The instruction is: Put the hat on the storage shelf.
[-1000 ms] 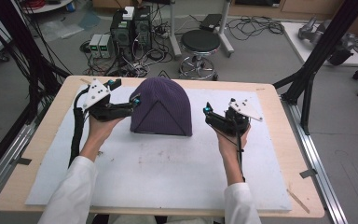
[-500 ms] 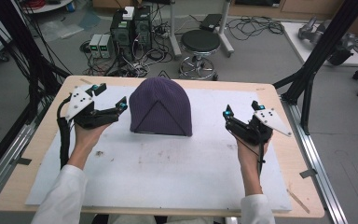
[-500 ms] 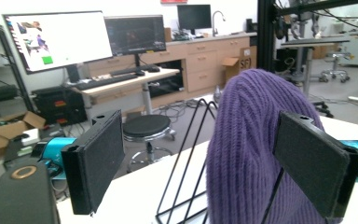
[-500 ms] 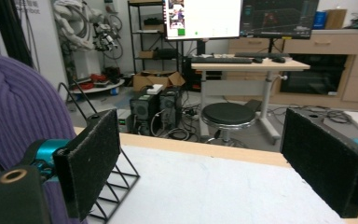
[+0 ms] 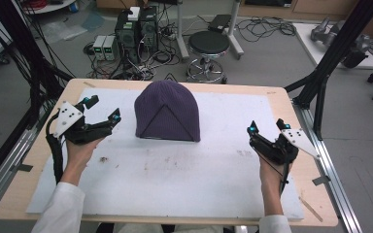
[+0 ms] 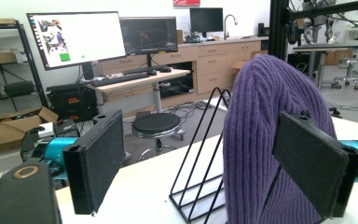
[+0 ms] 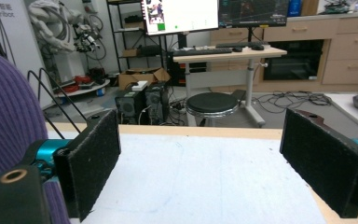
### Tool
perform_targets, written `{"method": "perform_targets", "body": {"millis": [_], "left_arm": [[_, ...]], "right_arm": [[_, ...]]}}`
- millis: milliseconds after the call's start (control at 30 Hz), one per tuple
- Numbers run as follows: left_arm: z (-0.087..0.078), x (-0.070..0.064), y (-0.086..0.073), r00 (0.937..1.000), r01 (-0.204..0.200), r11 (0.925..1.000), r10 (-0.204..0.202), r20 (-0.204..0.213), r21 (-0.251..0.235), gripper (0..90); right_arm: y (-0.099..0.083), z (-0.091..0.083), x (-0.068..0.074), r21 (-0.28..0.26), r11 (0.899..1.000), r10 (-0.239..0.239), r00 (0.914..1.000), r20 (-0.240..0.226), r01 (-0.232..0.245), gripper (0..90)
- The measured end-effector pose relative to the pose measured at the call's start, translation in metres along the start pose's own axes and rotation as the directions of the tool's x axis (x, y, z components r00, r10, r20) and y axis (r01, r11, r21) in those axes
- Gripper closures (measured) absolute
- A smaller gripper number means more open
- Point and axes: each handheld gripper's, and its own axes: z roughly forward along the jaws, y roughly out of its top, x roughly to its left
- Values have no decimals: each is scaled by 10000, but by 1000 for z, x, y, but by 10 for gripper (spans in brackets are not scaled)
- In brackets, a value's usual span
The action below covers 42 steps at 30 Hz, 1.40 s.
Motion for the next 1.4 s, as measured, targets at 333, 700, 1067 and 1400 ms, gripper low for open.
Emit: {"method": "perform_targets", "body": {"millis": [333, 700, 1067, 1400], "left_arm": [[-30, 11, -22, 9975, 660, 9976, -665, -250, -188, 178], [-55, 24, -38, 9911, 979, 9947, -1003, -880, -318, 168], [-65, 30, -63, 9809, 1338, 9910, -1331, -1418, -46, 167], [-72, 38, -83, 9671, 1869, 9822, -1810, -1788, 168, 167]], "right_arm": [[-14, -11, -11, 116, 9999, -75, 9986, 529, 69, 118], [-27, -25, -17, 197, 9996, -212, 9966, 800, 197, 118], [-51, -31, -28, 231, 9997, 78, 9910, 1339, -110, 118], [-66, -24, -25, 756, 9965, -441, 9901, 1330, 342, 118]]}}
